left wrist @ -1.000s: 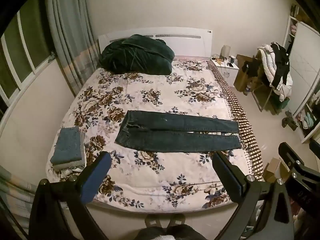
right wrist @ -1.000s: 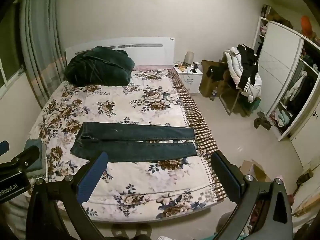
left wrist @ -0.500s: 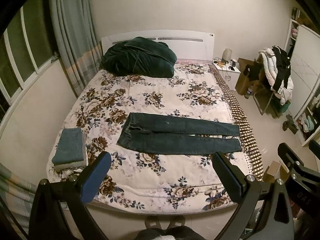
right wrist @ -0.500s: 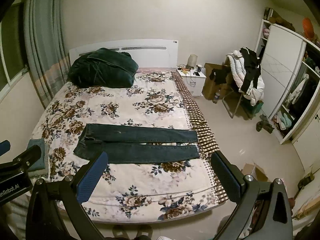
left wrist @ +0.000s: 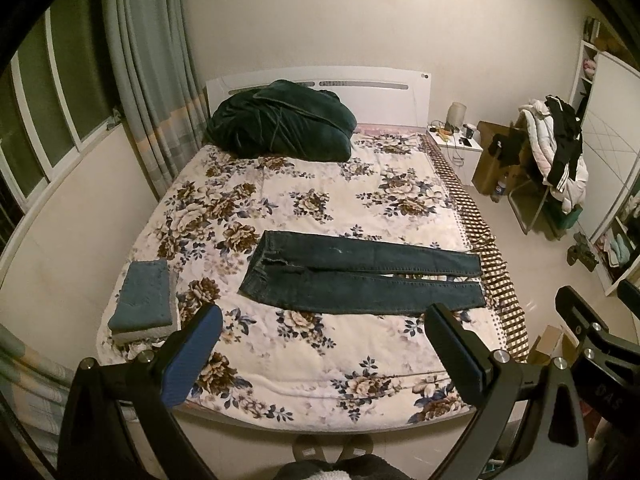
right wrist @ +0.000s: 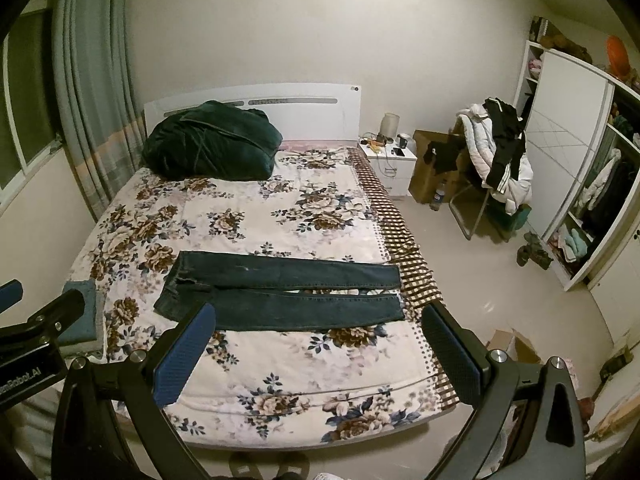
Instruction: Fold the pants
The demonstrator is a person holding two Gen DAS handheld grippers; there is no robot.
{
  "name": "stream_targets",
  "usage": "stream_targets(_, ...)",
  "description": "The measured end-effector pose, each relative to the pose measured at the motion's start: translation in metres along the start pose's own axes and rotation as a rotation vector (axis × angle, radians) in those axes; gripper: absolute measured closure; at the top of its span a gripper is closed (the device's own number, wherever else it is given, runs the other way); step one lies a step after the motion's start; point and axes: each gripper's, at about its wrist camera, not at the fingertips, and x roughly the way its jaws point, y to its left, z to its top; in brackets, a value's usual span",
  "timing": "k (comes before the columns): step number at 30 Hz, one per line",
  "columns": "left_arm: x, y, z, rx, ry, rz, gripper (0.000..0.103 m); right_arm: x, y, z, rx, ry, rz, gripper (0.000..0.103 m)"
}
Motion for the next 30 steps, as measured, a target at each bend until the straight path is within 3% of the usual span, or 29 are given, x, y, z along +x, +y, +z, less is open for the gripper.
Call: stream_targets(30, -0.006, 0.006, 0.006, 0.005, -0.014, 0.010, 0.000, -0.015, 0.014, 0.003, 0.002, -0.008, 0.013, 0.000)
